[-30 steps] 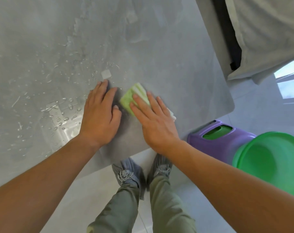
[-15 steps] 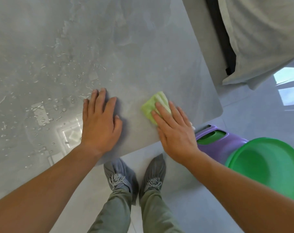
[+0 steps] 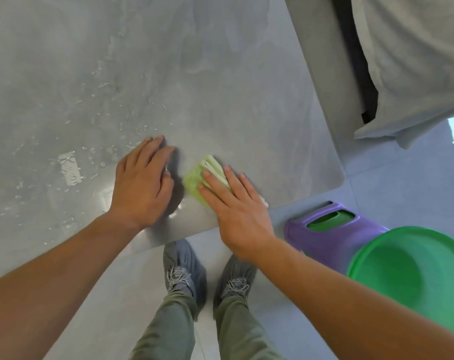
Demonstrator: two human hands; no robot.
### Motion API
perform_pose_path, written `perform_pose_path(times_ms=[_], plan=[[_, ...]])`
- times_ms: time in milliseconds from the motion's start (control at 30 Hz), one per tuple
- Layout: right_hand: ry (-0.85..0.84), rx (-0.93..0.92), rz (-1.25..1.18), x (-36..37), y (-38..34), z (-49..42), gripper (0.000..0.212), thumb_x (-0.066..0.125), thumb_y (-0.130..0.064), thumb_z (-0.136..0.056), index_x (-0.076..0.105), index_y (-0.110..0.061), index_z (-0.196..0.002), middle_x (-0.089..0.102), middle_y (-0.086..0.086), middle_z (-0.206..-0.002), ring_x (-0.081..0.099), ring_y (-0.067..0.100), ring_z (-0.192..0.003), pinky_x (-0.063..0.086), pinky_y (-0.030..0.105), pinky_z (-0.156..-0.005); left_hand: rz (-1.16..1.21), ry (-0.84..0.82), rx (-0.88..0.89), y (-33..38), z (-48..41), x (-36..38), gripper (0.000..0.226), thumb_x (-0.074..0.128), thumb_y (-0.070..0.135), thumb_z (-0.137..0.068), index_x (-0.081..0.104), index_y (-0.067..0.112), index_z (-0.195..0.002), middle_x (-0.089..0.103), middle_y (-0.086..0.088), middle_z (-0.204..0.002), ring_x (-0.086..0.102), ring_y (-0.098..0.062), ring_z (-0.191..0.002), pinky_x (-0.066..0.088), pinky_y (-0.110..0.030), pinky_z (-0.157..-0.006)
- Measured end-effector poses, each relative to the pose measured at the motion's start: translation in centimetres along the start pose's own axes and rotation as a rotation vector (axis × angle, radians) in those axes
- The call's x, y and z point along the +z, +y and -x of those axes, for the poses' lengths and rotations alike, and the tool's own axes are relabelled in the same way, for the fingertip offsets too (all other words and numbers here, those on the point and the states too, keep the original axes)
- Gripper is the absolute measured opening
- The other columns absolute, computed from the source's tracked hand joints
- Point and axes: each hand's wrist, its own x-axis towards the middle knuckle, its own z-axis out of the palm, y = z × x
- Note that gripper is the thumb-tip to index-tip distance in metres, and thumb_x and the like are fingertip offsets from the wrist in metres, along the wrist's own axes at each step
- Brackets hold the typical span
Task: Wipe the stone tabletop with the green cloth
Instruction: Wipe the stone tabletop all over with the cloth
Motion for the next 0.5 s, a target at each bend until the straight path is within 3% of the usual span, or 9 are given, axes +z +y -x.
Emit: perform_pose_path(times_ms=[100,200,333,400,500], plan=[[0.061,0.153,-0.038,-0.9,0.7,-6.0,0.066,0.045,-0.008,-0.087,0.037,-0.023,-0.151,0.022,-0.004,-0.163,0.011,0.034,-0.152,0.009,0.049,-0.123,0.027,0.037,0.001,-1.3,-1.8,-1.6,0.052,0.034,0.031,-0.093,0.045,0.016,-0.141,0.043,-0.005,-0.151,0.036,-0.030,-0.137,0.027,-0.048,-0.110],[0.083,0.286,-0.047,-0.6,-1.9,-8.3,0.068,0.042,-0.010,-0.087,0.030,-0.020,-0.153,0.016,-0.001,-0.165,0.005,0.037,-0.152,0.007,0.051,-0.123,-0.035,0.076,-0.059,-3.2,-3.8,-2.9,0.049,0.041,0.027,-0.096,0.043,0.014,-0.143,0.034,-0.011,-0.157,0.027,-0.033,-0.144,0.020,-0.048,-0.115],[-0.070,-0.104,0.034,0.6,-4.0,-5.9,0.061,0.043,-0.014,-0.092,0.035,-0.023,-0.152,0.021,-0.001,-0.164,0.010,0.036,-0.151,0.011,0.051,-0.122,-0.089,0.062,-0.121,-5.6,-6.0,-4.3,0.050,0.047,0.025,-0.099,0.040,0.010,-0.146,0.023,-0.016,-0.162,0.017,-0.037,-0.150,0.014,-0.051,-0.120],[-0.076,-0.171,0.061,-0.2,-2.2,-7.5,0.060,0.049,-0.013,-0.093,0.037,-0.024,-0.151,0.025,-0.003,-0.163,0.016,0.033,-0.151,0.014,0.049,-0.123,-0.069,0.078,-0.126,-6.8,-7.3,-5.2,0.049,0.047,0.026,-0.099,0.041,0.009,-0.145,0.023,-0.016,-0.162,0.017,-0.037,-0.150,0.014,-0.051,-0.121],[0.040,0.119,-0.010,-1.9,-0.1,-13.6,0.062,0.053,-0.004,-0.092,0.040,-0.021,-0.149,0.024,-0.004,-0.163,0.017,0.031,-0.151,0.013,0.044,-0.123,-0.033,0.087,-0.140,-9.2,-9.9,-7.0,0.052,0.044,0.028,-0.100,0.037,0.010,-0.148,0.021,-0.017,-0.163,0.014,-0.036,-0.151,0.013,-0.051,-0.122]])
